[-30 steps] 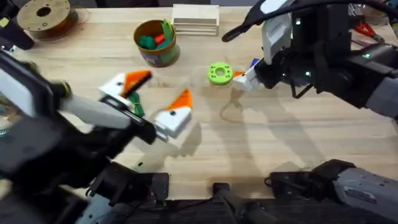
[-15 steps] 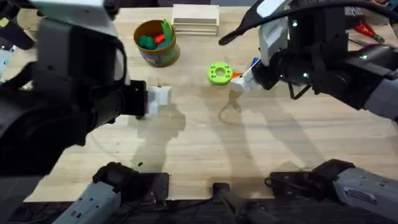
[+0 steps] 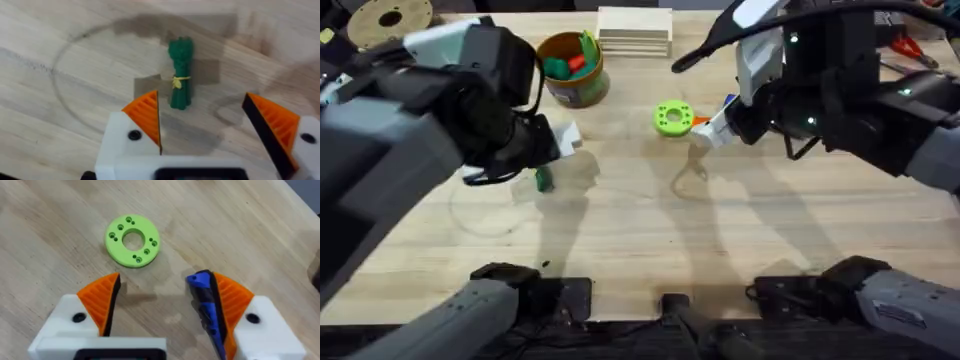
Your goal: Pick up the gripper from the table and insert it into the empty holder that is missing its gripper. Then pick up a screw, insert it into the mounting hole, and use the screwdriver to tighten it. Finally, clean up the table by picking up the vegetable and placing it into the bucket.
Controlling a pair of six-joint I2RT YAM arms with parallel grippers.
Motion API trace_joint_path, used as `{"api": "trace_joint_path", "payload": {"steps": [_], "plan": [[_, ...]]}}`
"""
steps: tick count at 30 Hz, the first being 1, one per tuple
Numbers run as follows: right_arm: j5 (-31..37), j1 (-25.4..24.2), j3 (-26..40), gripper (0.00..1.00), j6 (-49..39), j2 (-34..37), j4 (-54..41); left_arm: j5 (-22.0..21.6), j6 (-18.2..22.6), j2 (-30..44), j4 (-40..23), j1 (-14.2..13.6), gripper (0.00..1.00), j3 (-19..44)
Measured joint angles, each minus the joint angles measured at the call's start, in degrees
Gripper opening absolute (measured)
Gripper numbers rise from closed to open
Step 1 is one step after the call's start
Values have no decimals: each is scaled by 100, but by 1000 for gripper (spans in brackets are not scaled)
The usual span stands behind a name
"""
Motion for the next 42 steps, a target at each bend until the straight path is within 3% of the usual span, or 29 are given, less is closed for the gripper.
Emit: {"api": "trace_joint_path", "payload": {"steps": [7,13,14,16,20,21,23,24,31,35,42], "plan": [[0,0,0,988,0,-1,0,4,-216,973,284,167,986,0],[0,0,0,990,0,0,0,18,-259,1513,640,488,993,0],[0,0,1,990,0,0,0,118,-282,1798,734,649,885,0],[0,0,2,990,0,0,0,326,-297,1906,793,709,719,44],[2,0,0,990,0,-1,0,509,-297,1963,795,713,138,86],[0,0,0,989,0,0,0,514,-287,1956,744,713,42,125],[0,0,0,990,0,-2,0,589,-295,1954,492,713,14,220],[2,0,2,988,0,0,2,651,-299,1912,70,713,18,414],[0,0,1,990,0,0,2,786,-315,1314,-365,713,17,1650],[0,0,1,989,0,-1,2,979,-282,1059,-23,713,17,2191],[0,0,2,990,0,0,2,1519,201,1099,1134,713,16,2264]]}}
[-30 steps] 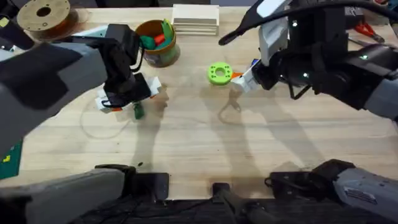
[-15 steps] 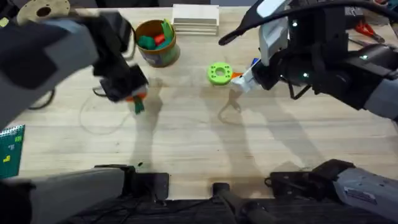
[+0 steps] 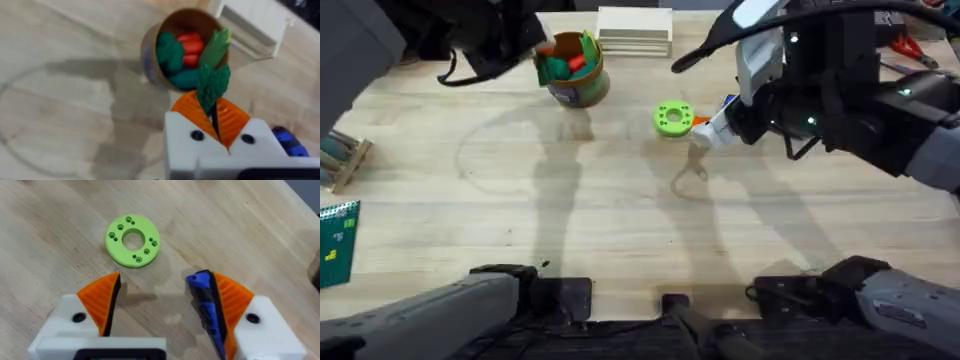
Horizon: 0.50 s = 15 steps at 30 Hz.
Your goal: Pick up the gripper from the table and insert it into the empty holder that is missing its gripper. Then pick up a screw, insert it into the mounting hole, and use the screwdriver to tighten it. Finally, clean up the table by picking up the vegetable and placing it into the bucket.
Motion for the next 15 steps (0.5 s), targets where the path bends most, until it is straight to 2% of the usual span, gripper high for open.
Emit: {"api": "trace_joint_path", "payload": {"steps": [7,15], "plan": [[0,0,1,990,0,0,0,161,130,126,793,0,16,0],[0,0,0,990,0,0,0,196,133,647,1028,0,16,0]]}}
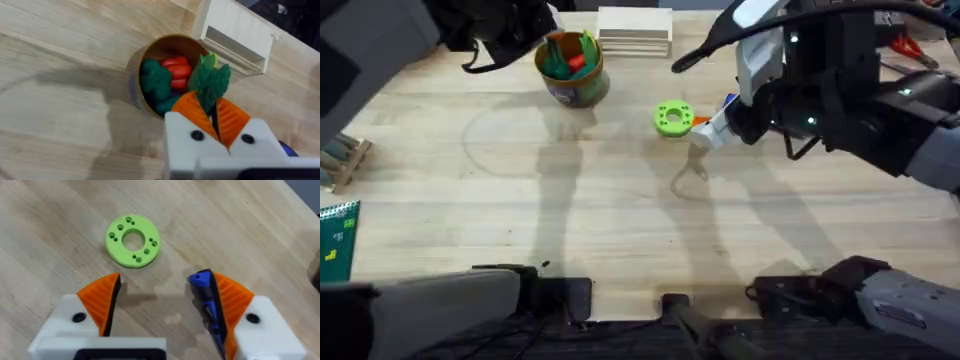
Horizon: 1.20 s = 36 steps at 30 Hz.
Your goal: Pick up the gripper from the table and insert it into the empty holder that is missing its gripper. Then pick up a screw, insert it into the mounting hole, and use the screwdriver to tighten it. Finally, clean up the table by picking up the vegetable and placing it into the bucket.
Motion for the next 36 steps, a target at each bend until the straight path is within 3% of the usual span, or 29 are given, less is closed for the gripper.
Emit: {"api": "trace_joint_path", "payload": {"steps": [7,12,14,17,19,29,33,36], "plan": [[1,0,1,990,0,0,0,2,-23,660,686,0,15,0],[0,0,-1,990,0,0,0,187,-288,1020,846,0,15,0],[0,0,-1,990,0,0,0,413,-398,1233,805,0,250,0],[0,0,0,990,0,-1,0,553,-439,1301,798,0,714,0],[0,0,-1,989,2,0,0,700,-463,1269,854,-13,951,24],[0,0,26,990,85,-18,-155,868,-144,887,691,-27,986,26],[-2,0,375,990,326,-139,-993,872,307,89,320,-161,986,28],[-2,0,879,989,492,-233,-1731,863,812,-577,-278,-425,987,28]]}}
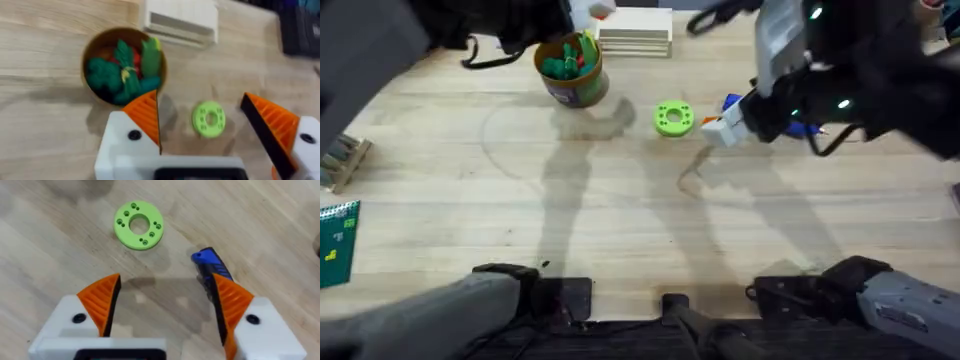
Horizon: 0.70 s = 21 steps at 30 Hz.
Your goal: Pick up the gripper from the table and insert it into the empty holder that is missing its gripper. Then pick up a screw, insert it into the mounting hole, and use the screwdriver to tighten it. Finally, clean up the table by picking up the vegetable and placing it into the bucket.
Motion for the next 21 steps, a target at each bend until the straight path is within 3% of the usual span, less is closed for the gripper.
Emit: {"api": "trace_joint_path", "payload": {"steps": [4,10,15,21], "plan": [[2,0,701,990,320,-71,-907,-145,505,-660,-985,-478,987,2],[0,0,1250,990,576,-94,-1831,-462,800,-1184,-2328,-1004,989,2],[0,0,1264,990,647,-245,-2037,-528,866,-1528,-3163,-1148,987,2],[0,0,1284,988,689,-307,-2046,-616,885,-1670,-3386,-1148,987,2]]}}
